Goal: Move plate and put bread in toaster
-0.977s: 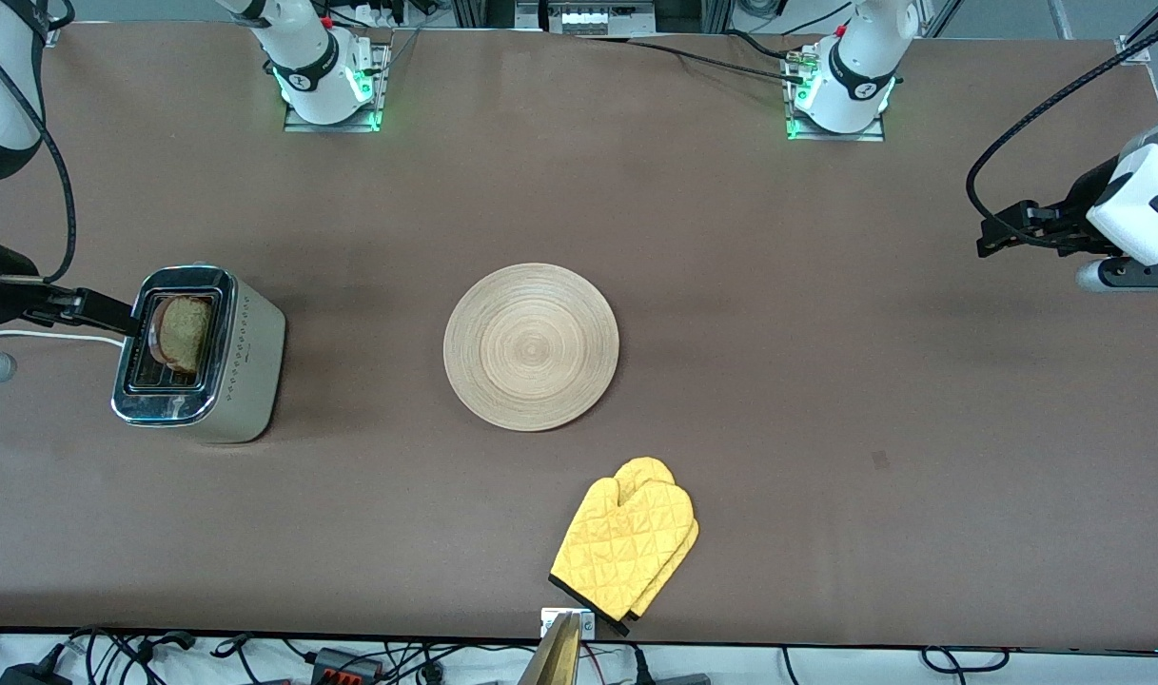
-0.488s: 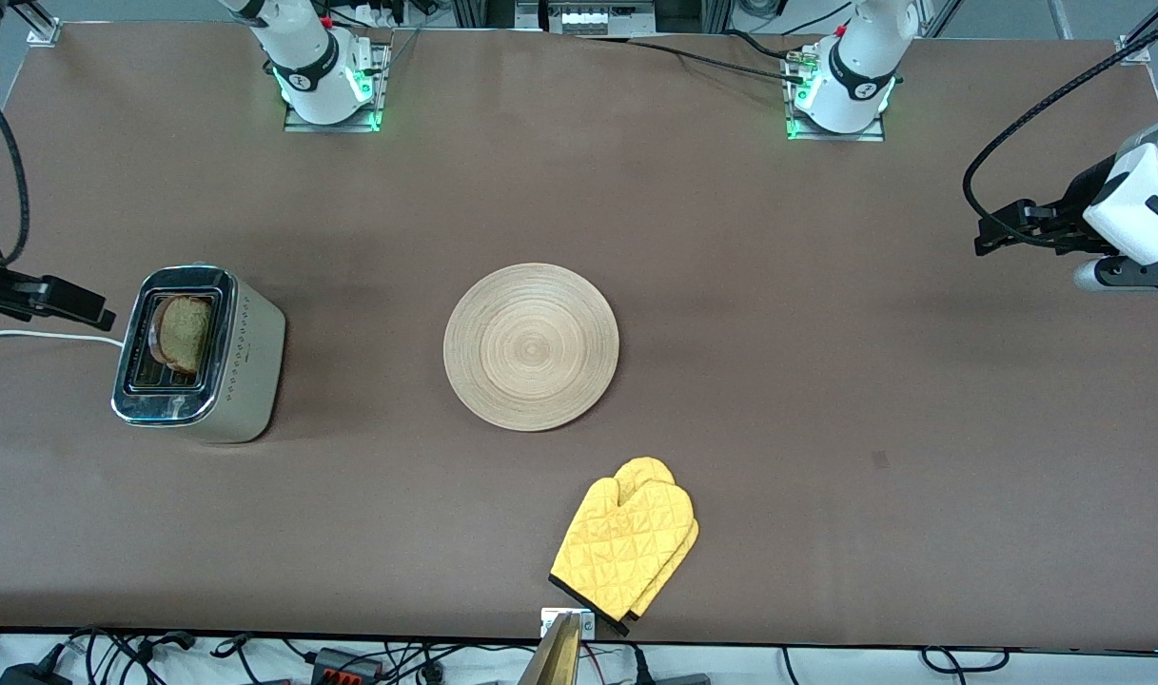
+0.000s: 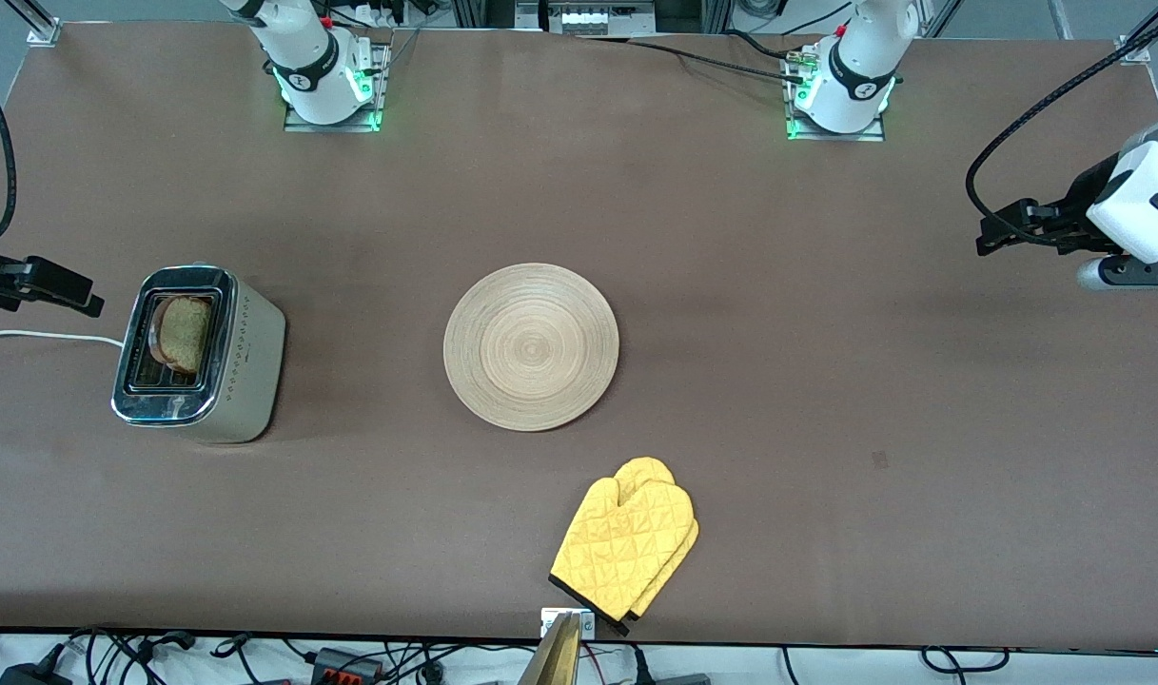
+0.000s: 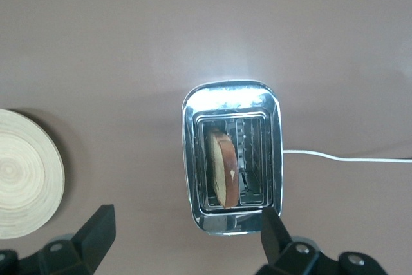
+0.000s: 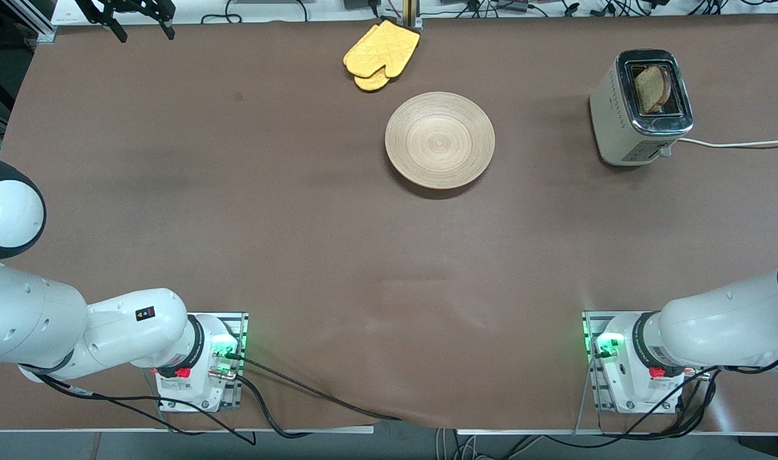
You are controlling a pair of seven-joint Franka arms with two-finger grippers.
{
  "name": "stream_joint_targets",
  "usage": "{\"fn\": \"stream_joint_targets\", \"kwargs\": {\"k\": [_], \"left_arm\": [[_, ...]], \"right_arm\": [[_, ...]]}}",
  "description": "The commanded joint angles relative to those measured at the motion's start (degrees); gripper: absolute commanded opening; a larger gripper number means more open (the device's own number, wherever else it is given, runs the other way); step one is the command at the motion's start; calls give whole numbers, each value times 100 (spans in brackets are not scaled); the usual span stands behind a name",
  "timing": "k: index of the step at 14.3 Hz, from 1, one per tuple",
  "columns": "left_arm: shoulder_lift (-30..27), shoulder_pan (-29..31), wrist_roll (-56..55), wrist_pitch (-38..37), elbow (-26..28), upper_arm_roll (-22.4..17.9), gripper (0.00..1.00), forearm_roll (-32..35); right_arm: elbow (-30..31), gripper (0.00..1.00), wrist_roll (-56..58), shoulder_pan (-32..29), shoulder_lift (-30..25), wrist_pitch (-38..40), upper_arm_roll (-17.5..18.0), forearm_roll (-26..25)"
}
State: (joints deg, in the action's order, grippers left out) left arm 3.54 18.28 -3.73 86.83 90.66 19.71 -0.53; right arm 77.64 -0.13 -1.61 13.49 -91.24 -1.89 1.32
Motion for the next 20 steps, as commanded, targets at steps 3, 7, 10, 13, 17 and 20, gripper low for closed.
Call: {"fn": "stream_joint_targets", "kwargs": {"k": [3,7,10,13,17,20], "left_arm": [[-28,62,-40,-158,-84,42,100,-17],[-28,53,-40,-158,-84,42,100,-17],[-28,35,-40,-166,-84,51,100,-17],[-20,44,-49,-166,-84,51,100,-17],[-11,44,-14,-140,-84,51,100,-8],[95,35,-40,-140,-171,51,100,-17]], "right_arm": [[1744,100,118,-103,-1216,-701,119,-176],[2273,100,101,-112,-1639,-711,119,-167],[2274,100,39,-94,-1710,-614,136,-167],[2274,100,30,-103,-1754,-501,136,-167],[2247,100,48,-112,-1745,-499,136,-176],[2238,100,57,-121,-1727,-508,128,-176]]}}
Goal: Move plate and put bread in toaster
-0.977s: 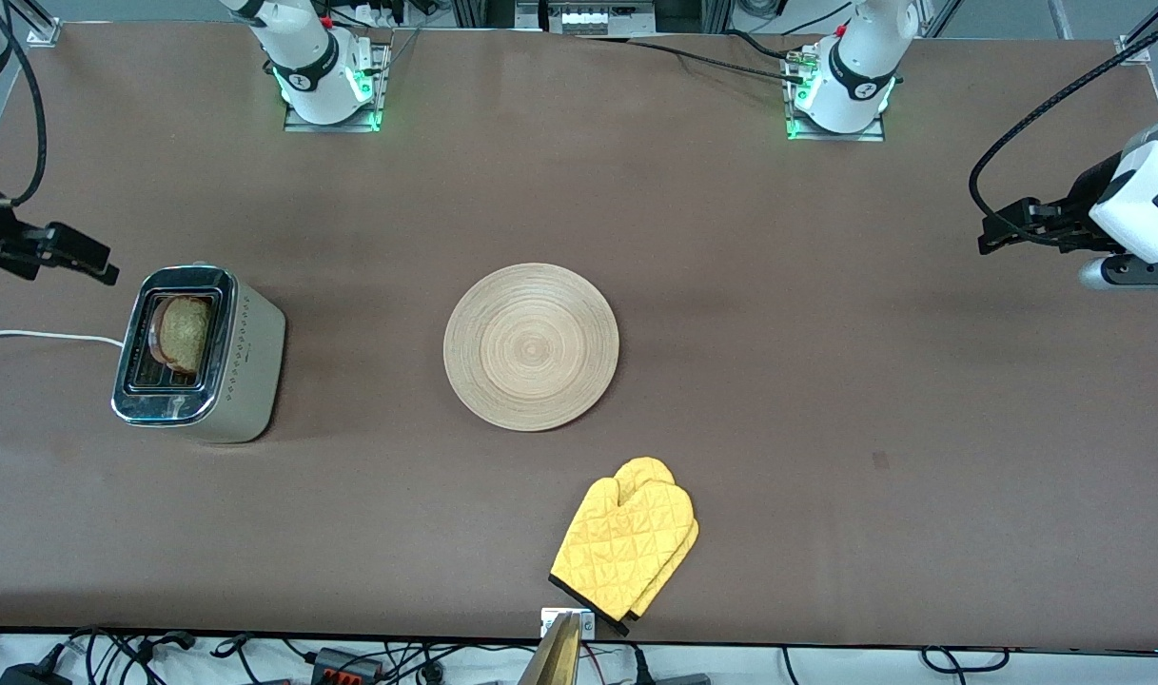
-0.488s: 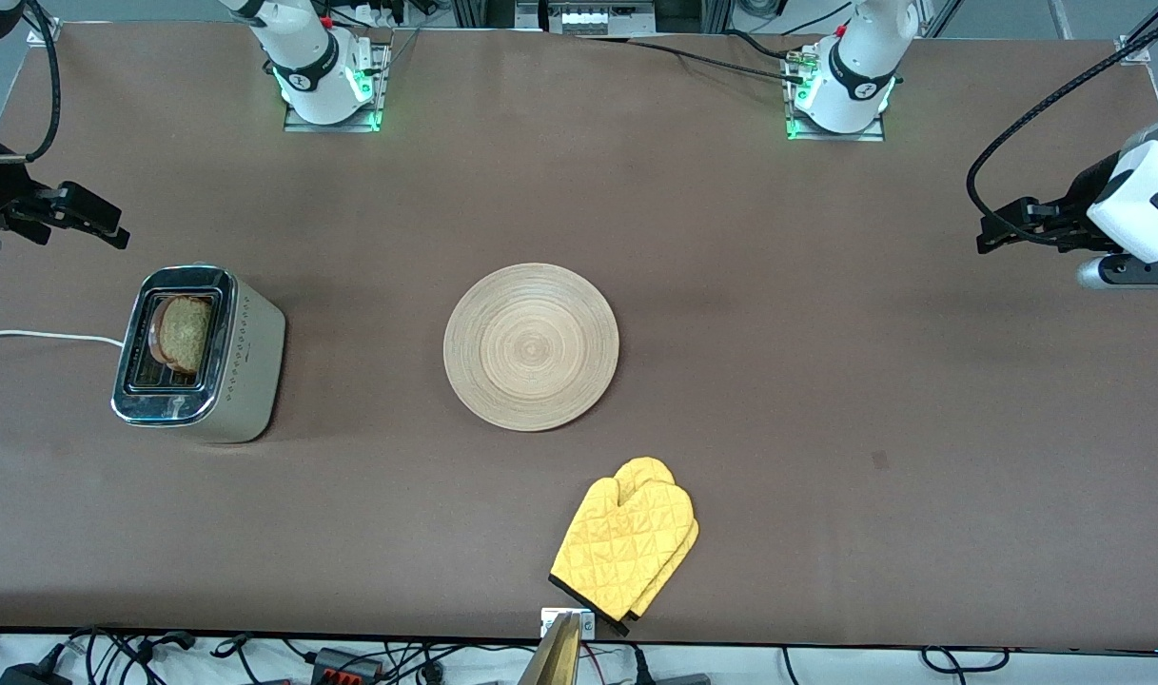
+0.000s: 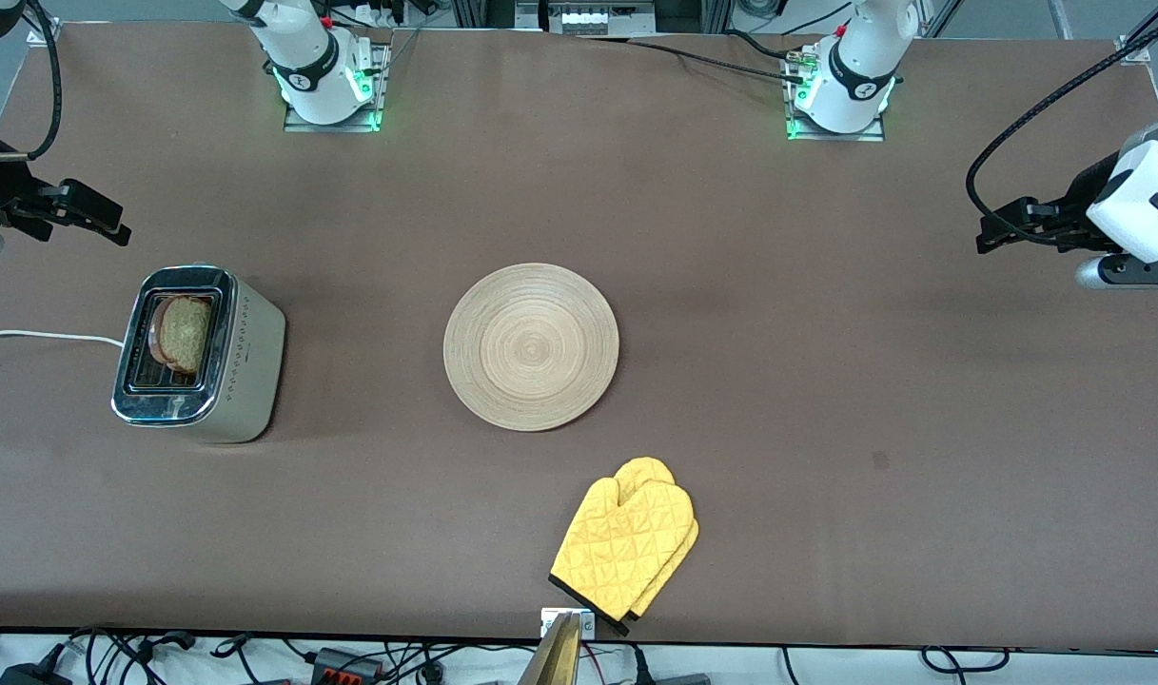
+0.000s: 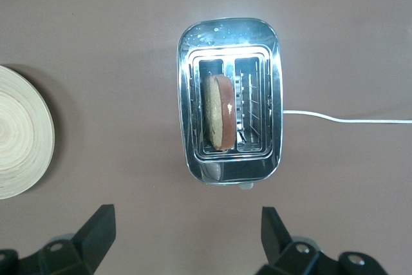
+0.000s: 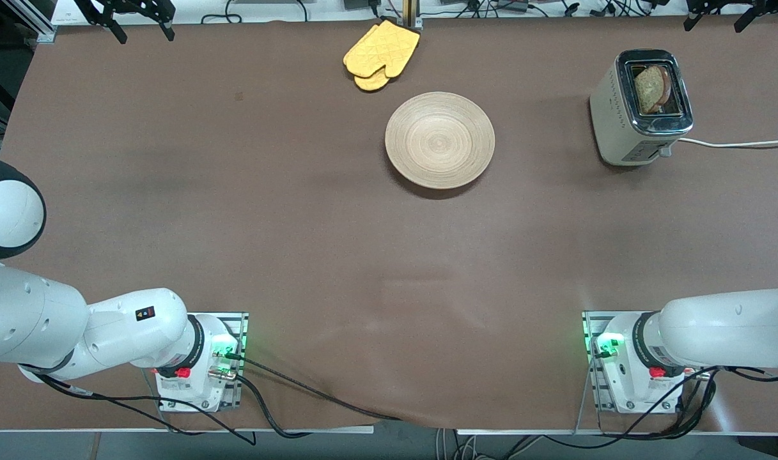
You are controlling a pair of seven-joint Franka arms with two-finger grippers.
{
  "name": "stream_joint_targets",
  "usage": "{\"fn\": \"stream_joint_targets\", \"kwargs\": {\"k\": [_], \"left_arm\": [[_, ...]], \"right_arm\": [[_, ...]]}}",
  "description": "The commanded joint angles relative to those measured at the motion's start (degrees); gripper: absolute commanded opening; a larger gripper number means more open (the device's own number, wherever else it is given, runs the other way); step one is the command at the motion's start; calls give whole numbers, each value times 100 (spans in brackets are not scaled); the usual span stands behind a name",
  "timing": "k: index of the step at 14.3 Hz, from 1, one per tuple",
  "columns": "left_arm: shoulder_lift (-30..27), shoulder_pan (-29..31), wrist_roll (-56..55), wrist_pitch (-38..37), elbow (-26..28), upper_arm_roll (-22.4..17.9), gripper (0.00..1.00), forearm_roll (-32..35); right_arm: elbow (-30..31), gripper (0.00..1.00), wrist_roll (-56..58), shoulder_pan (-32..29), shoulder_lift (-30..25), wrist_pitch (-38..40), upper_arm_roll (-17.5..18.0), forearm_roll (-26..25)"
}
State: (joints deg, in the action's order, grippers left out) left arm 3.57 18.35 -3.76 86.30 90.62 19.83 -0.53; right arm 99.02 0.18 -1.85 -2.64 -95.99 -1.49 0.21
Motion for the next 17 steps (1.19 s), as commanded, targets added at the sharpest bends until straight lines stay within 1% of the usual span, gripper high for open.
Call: {"fn": "stream_joint_targets", "kwargs": {"k": [1,17], "left_arm": [[91,45,-28,-96,-168,38,100,-17],[100,10,-46,-105,-176,38,100,-26]], "right_arm": [[92,100,25,-96,-114,-34,88,-65],[74,100,78,-87,-132,151,88,-100]]}}
